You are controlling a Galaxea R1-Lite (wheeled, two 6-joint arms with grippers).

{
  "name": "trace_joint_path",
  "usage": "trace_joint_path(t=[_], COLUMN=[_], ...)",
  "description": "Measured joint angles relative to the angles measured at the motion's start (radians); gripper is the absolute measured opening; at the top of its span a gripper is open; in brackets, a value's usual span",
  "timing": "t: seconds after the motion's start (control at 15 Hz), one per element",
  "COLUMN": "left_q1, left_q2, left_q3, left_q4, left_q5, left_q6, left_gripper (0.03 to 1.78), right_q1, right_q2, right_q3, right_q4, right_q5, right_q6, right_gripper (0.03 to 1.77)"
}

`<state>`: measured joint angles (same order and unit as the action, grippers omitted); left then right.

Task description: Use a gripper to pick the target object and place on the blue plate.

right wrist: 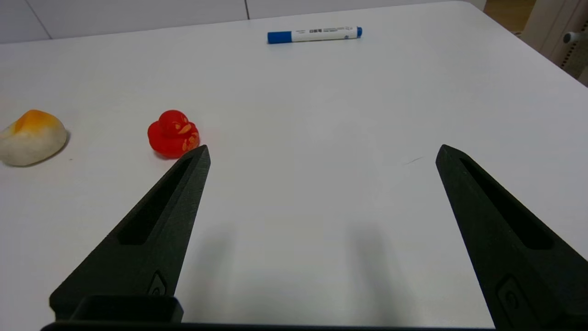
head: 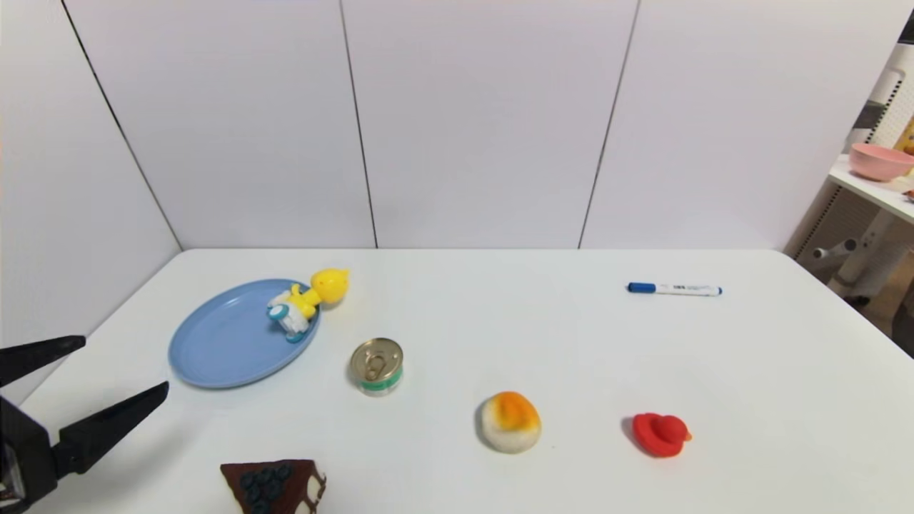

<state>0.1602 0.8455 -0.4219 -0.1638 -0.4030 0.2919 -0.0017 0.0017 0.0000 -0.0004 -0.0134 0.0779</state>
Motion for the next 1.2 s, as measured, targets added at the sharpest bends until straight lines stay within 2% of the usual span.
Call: trace_joint_path(t=[0.2,0.53,0.67,0.87,0.93,1.2], left_q1=[-0.068,-0.094,-0.114,-0.139,-0.144,-0.148], left_q2=[-0.165,-0.472,-0.599,-0.760,-0.789,-0.839], left_q3=[0.110,0.327,0.386,0.416,0.419,0.421], left_q4=[0.001,-0.023,-0.008,0.108,0.151,0.167], left_q5=[0.133,0.180,0.229,0.336,0.354,0.366], left_q6=[-0.048,-0.114,-0.126,-0.139,-0.139,-0.189], left_gripper=[1.69,1.69,1.69,1.69,1.69,1.69], right_q1=[0.000,0.000,0.000,0.000,0.000,0.000], right_q2=[0.000,0.000,0.000,0.000,0.000,0.000], right_q3=[0.000,0.000,0.000,0.000,0.000,0.000], right_q4=[0.000,0.000,0.000,0.000,0.000,0.000], right_q5=[0.000,0.000,0.000,-0.001,0.000,0.000], right_q6=[0.000,0.000,0.000,0.000,0.000,0.000], right_gripper=[1.70,1.70,1.70,1.70,1.70,1.70])
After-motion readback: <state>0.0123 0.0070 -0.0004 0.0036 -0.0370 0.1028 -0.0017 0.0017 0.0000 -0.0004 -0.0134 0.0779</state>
